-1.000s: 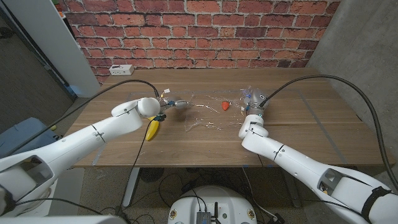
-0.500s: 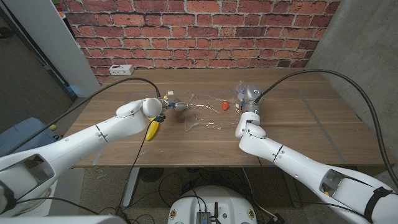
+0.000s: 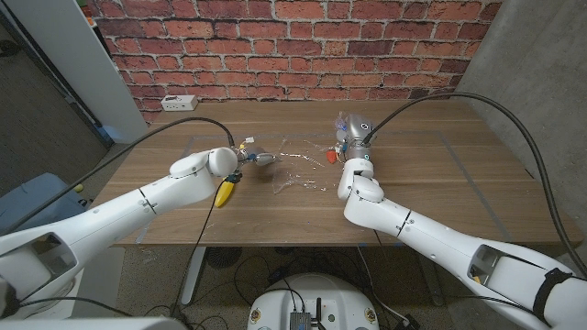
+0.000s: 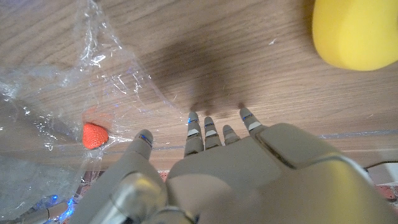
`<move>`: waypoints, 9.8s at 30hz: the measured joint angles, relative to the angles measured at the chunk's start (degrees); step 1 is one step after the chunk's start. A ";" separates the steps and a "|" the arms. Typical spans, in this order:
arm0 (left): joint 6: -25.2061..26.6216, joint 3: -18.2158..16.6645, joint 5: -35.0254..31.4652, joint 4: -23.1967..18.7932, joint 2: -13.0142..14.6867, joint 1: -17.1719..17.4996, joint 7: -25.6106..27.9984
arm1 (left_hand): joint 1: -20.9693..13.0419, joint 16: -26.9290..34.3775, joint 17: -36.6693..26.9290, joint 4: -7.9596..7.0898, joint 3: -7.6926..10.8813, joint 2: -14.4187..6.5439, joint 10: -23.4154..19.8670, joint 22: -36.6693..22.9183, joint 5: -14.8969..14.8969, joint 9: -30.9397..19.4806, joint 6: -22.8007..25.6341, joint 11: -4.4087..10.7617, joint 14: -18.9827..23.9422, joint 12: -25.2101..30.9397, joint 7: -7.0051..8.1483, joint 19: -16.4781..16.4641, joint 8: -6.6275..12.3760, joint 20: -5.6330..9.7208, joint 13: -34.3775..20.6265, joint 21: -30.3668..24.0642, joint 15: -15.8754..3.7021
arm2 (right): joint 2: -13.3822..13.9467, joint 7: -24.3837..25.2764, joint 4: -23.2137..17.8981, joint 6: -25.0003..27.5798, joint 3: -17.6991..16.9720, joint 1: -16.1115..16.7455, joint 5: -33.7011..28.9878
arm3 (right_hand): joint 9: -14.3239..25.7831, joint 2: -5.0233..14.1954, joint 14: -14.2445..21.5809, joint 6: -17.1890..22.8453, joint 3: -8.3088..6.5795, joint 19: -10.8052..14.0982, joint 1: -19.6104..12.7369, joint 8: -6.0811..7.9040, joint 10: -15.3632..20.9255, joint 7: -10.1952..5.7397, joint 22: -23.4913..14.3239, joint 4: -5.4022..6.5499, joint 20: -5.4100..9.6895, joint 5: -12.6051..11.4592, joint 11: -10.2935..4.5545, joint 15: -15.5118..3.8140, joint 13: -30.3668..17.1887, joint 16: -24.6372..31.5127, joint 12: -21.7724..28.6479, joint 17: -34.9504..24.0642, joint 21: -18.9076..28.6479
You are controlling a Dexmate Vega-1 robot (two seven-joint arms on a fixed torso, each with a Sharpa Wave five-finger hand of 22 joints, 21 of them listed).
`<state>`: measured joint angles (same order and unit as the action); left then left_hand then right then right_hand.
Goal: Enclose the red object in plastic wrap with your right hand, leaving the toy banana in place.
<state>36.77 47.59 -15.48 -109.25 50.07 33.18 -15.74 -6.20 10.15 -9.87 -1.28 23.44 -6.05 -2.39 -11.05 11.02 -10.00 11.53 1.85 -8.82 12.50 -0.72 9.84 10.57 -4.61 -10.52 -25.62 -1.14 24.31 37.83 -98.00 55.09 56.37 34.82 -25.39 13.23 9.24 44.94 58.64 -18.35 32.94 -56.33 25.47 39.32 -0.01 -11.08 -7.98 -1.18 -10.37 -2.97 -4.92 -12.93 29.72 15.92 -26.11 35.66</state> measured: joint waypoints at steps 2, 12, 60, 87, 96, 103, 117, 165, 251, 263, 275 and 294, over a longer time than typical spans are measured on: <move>-0.23 -1.52 0.24 -0.52 0.56 1.96 0.41 | 0.00 0.00 0.00 -0.02 0.02 0.00 0.00 0.00 0.00 0.00 0.00 0.00 0.00 0.00 0.00 0.00 0.00 0.00 0.00 0.00 0.00 | -0.32 -4.42 0.00 0.48 0.59 -0.47 -3.00 | -0.14 0.00 0.00 0.00 0.00 0.25 0.00 0.01 0.00 0.00 0.00 0.00 -0.25 0.00 0.00 0.00 0.00 0.00 0.00 -0.08 0.46; -1.16 -2.85 1.18 -0.36 1.06 3.48 1.69 | 0.00 0.00 0.00 -0.24 0.24 0.00 0.00 0.00 -0.01 0.00 -0.32 0.00 0.01 -0.22 -0.32 0.00 0.00 0.00 0.00 0.00 0.01 | -2.24 -8.82 1.32 -0.52 2.61 -2.46 -4.56 | -0.33 0.00 0.00 -0.34 -0.35 0.87 0.00 0.01 0.84 0.32 0.00 0.16 -0.26 0.00 0.39 0.01 -0.19 0.44 -0.26 -0.87 0.90; -2.67 -4.01 1.88 1.97 1.06 3.56 3.32 | 0.22 0.00 -0.01 -0.66 0.18 0.22 0.52 0.01 -0.02 0.00 -2.38 -0.53 -0.18 -0.63 0.09 0.00 -0.21 0.01 0.00 0.22 -0.18 | -6.41 -21.35 11.24 -16.84 0.19 -5.63 8.73 | -2.05 -4.30 -7.01 -11.19 8.22 -1.42 29.45 -9.39 -4.10 4.42 0.43 12.39 -6.60 0.42 9.68 5.59 -0.82 -8.33 -3.75 1.15 3.69; -4.55 -2.15 -10.41 0.14 0.83 5.76 10.77 | -10.83 0.00 -0.12 9.80 3.61 2.50 10.49 0.01 -0.23 -0.29 -18.64 2.07 -1.01 -1.73 13.09 -0.09 -0.36 -3.81 -0.30 2.12 3.10 | -0.95 -14.02 4.42 -25.89 -4.57 1.40 7.80 | -1.62 -1.10 -22.46 -26.95 -0.44 -12.79 17.49 -15.26 -18.58 -1.78 0.70 -0.21 -5.89 -1.33 4.16 2.55 -0.90 -14.70 -5.57 2.74 -2.41; -5.05 -1.69 -16.48 -1.39 0.69 6.83 10.98 | -12.84 0.00 -0.15 10.77 3.78 3.01 11.18 0.01 -0.23 -0.29 -18.87 2.14 -1.00 -1.65 13.32 -0.09 0.03 -4.20 -0.29 2.56 3.71 | 2.25 -13.08 -1.77 -23.64 -6.11 5.42 5.53 | -1.63 -1.71 -23.05 -32.13 -1.12 -12.57 14.95 -15.26 -21.98 -2.91 0.70 -1.75 -6.74 -1.33 2.84 2.45 -0.64 -14.69 -5.57 3.00 -2.83; -5.50 -1.53 -20.64 -2.38 0.52 7.52 10.25 | -14.61 0.00 -0.15 11.09 3.95 3.69 11.27 0.01 -0.23 -0.56 -18.40 2.23 -1.00 -1.45 12.87 -0.09 0.67 -4.20 -0.29 2.56 3.71 | 6.14 -14.10 -7.95 -21.15 -6.59 8.21 3.57 | -1.36 -2.25 -26.61 -29.87 -1.82 -14.15 12.01 -14.20 -24.03 -4.09 0.69 -2.45 -6.78 -0.99 2.05 2.55 -0.64 -15.98 -5.56 3.54 -3.95; -6.74 -1.14 -28.23 -5.14 -0.17 9.53 6.53 | -18.75 0.28 -0.14 11.49 3.56 6.63 11.02 0.14 0.65 -0.55 -15.11 2.23 -1.00 -0.83 12.88 0.01 1.74 -4.72 -0.29 2.99 4.94 | 12.22 -19.46 -17.63 -13.20 -6.62 13.33 -2.30 | -1.36 -3.13 -31.44 -27.79 -2.74 -16.51 8.42 -13.58 -26.80 -5.35 0.69 -2.49 -6.89 -0.44 1.14 3.11 -0.36 -17.26 -5.57 4.07 -5.41; -15.94 0.01 -40.61 -3.57 -5.92 10.99 -4.25 | -35.31 0.28 -0.10 10.85 6.26 1.94 11.96 -0.02 0.20 -0.81 -8.91 1.10 -1.01 -0.39 13.08 0.01 2.25 -6.15 -0.28 5.29 6.99 | 20.17 -40.99 -26.49 0.36 0.97 15.01 -18.36 | -1.46 -7.18 -40.18 -33.65 -4.95 -21.27 0.88 -14.00 -35.52 -10.73 0.80 -1.94 -5.06 -0.90 -0.70 4.19 0.43 -17.16 -4.26 6.19 -10.16; -16.32 -7.60 0.25 7.86 -6.34 -2.91 -13.73 | -52.26 1.67 -0.13 8.68 7.14 -5.06 -18.56 -0.82 2.15 -12.12 35.32 -2.00 19.99 0.99 -2.61 -14.64 12.39 -5.04 -0.82 3.06 3.52 | 6.28 -5.31 3.11 -29.76 -9.10 11.90 -16.21 | -1.87 -4.76 -21.63 3.46 -3.13 -7.75 -6.01 -4.94 -8.85 -4.13 0.82 -0.39 0.55 -0.99 -4.72 2.34 1.20 -10.44 -0.67 7.77 -7.04; -19.58 -4.31 7.20 16.95 -9.64 -10.25 -15.54 | -50.98 4.01 -0.68 5.67 10.65 -5.22 -22.92 -1.61 3.31 -16.87 33.18 -3.77 31.04 1.37 -4.75 -20.55 14.92 -4.26 -1.16 -0.67 3.11 | 4.84 -5.34 7.95 -31.26 -8.43 8.56 -14.11 | -1.52 -4.17 -21.63 2.85 -3.35 -7.75 -5.42 -5.37 -8.95 -4.73 0.82 -0.17 0.55 -0.99 -4.61 2.34 1.06 -10.66 -0.90 7.61 -7.16; -18.40 -1.89 14.16 26.48 -14.11 -16.41 -19.06 | -49.59 4.94 -0.68 4.81 13.85 -4.83 -27.79 -2.68 3.32 -21.08 31.96 -4.45 40.27 1.93 -5.97 -29.16 17.82 -2.20 -1.62 -6.60 1.75 | 3.52 -4.62 12.16 -33.06 -7.98 5.91 -11.30 | -1.75 -3.41 -22.35 -6.29 -3.81 -8.29 -4.66 -9.69 -11.35 -7.23 0.82 -0.16 0.02 -0.65 -3.89 2.44 1.06 -11.10 -2.80 7.07 -7.28; -9.87 2.02 19.60 33.65 -19.03 -21.94 -18.18 | -48.69 4.94 -0.68 4.58 15.38 -4.68 -31.27 -3.21 3.49 -23.92 31.71 -4.38 45.06 2.15 -6.21 -34.62 20.26 -1.02 -1.89 -10.89 0.72 | 3.68 -0.34 10.13 -41.04 -13.14 9.54 -1.06 | -1.64 -3.72 -19.10 -26.24 -0.50 -6.66 5.28 -13.91 -14.41 -4.25 0.53 2.66 -4.56 0.00 -0.04 2.37 -0.48 -9.70 -2.37 5.13 -7.48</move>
<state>26.90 49.61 4.12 -75.61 31.05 11.23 -33.92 -54.89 15.09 -10.54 3.30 38.82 -10.74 -33.66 -14.26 14.51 -33.92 43.25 -2.53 36.24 14.65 -6.92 -24.79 30.84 -5.62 -12.41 -36.51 -0.42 27.98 37.49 -87.87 14.04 43.23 44.35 -26.45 11.59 5.52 25.85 32.41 -18.85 26.28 -51.04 11.56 24.91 -4.26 -10.55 -5.32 -5.74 -10.37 -3.01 -2.55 -13.41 20.02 13.55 -20.98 28.19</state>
